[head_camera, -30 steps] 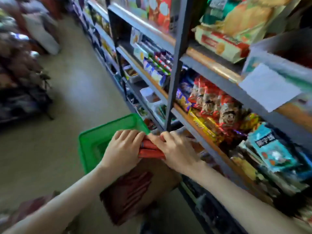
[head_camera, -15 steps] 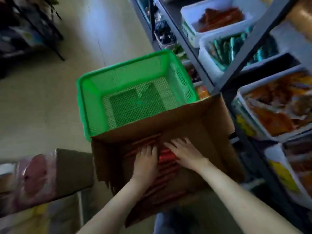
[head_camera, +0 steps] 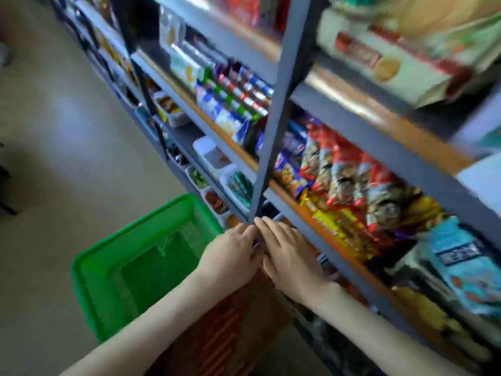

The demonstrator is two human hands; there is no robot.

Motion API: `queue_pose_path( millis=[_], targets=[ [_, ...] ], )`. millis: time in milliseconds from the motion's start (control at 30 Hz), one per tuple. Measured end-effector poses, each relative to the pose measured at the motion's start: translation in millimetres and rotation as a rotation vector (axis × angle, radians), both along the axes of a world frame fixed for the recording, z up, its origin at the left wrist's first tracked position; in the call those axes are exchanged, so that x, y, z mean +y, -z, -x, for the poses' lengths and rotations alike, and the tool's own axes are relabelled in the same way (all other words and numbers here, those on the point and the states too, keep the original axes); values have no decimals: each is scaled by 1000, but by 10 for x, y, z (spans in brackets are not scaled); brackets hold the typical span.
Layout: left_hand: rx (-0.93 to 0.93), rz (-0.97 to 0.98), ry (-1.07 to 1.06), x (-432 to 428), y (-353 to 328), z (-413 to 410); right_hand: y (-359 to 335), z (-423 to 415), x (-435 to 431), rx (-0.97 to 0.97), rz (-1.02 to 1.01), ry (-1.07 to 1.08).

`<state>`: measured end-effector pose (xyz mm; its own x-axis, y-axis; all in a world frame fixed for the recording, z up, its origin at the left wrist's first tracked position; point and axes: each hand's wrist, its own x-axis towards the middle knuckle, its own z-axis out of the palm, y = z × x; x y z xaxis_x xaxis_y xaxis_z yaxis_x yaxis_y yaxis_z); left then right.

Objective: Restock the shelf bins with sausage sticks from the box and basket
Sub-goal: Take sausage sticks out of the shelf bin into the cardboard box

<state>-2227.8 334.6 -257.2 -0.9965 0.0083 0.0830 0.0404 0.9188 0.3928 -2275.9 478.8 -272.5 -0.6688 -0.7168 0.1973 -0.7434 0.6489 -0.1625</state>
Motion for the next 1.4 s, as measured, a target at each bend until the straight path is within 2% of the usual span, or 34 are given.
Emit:
queue_pose_path(
  millis=[100, 233, 367, 467, 600, 700, 800, 867, 933, 1033, 1233, 1300, 1400],
  targets=[
    [308, -19, 170, 202, -919, 457, -1034, 159, 400, 142, 82, 97],
    [524, -84, 359, 632, -1785, 1008, -2088, 288, 903, 359, 192, 237],
    [747, -159, 417, 1111, -2308, 1368, -2647, 451, 1319, 431, 272, 329],
    [825, -170, 415, 1437, -2563, 1533, -2822, 655, 1612, 374, 267, 470],
    [737, -78, 515, 1813, -2640, 1870, -2910, 1015, 2023, 236, 139, 684],
    [531, -26, 556, 2042, -2608, 2064, -2829, 1148, 2281, 34, -116, 837],
    [307, 179, 592, 2143, -2508, 2157, -2588, 1202, 2383, -218, -367, 859],
    [256, 309, 619, 2143, -2462, 2182, -2512, 1231, 2413, -293, -430, 852],
    [272, 331, 618, 2120, -2443, 2188, -2520, 1245, 2425, -295, -413, 849],
    [302, 255, 614, 2097, -2419, 2201, -2514, 1240, 2430, -276, -407, 842],
    [348, -75, 474, 2012, -2392, 2285, -2533, 1173, 2358, -199, -400, 880],
    [361, -141, 442, 1966, -2411, 2210, -2591, 1102, 2290, -106, -456, 857],
    [464, -229, 450, 1871, -2425, 1937, -2698, 978, 2185, 136, -543, 765]
  ],
)
